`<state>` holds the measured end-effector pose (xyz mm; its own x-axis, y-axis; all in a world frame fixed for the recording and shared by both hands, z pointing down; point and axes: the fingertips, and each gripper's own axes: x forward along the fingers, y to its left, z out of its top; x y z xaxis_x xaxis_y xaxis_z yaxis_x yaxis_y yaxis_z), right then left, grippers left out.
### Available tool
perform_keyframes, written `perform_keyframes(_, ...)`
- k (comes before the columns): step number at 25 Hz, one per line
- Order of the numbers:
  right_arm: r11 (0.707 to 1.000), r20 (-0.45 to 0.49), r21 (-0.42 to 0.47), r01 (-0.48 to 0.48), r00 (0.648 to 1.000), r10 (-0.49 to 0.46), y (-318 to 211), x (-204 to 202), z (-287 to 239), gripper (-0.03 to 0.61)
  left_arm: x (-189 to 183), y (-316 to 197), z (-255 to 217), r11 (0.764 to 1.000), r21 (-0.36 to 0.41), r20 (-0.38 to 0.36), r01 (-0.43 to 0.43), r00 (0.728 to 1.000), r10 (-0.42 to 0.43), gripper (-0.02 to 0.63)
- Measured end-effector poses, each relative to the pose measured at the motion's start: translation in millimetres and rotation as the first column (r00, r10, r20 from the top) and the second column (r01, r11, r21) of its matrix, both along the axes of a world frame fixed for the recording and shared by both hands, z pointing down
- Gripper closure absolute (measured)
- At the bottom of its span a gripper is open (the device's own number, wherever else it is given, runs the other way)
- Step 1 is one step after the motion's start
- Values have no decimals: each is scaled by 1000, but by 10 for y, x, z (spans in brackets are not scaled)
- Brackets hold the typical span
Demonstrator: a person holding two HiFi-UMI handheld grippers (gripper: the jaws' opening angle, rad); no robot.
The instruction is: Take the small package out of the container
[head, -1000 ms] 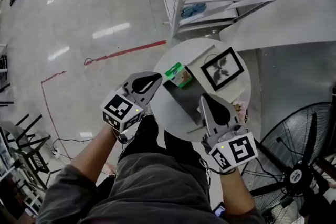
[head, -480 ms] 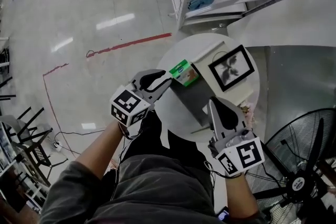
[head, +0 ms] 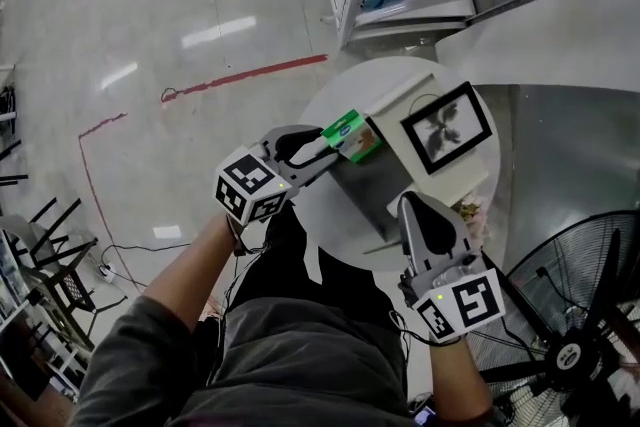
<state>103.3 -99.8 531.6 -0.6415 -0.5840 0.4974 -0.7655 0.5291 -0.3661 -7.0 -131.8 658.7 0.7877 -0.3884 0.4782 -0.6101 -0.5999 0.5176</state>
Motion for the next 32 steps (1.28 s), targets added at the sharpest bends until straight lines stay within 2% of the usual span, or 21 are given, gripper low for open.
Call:
perform_keyframes(4,1000,4,-16,3,1000,-2,53,-2,82,555,74,-5,61,1000,-11,6,-25,1000,25,419)
perform_keyframes(8,1000,12,-25,-5,1000,5,70,13,105,555,111,-16,102,999,-15,19,-44,999,44,457)
perform_keyframes(22,999,8,-5,-40,999,40,54,105,45,555,188,-5,-22,996,-7,35,-87,996,87,515)
perform_keyframes(32,995,11,44,-92,996,92,12,167,-136,555,116,-63,-521,994,73,28,-86,996,84,517)
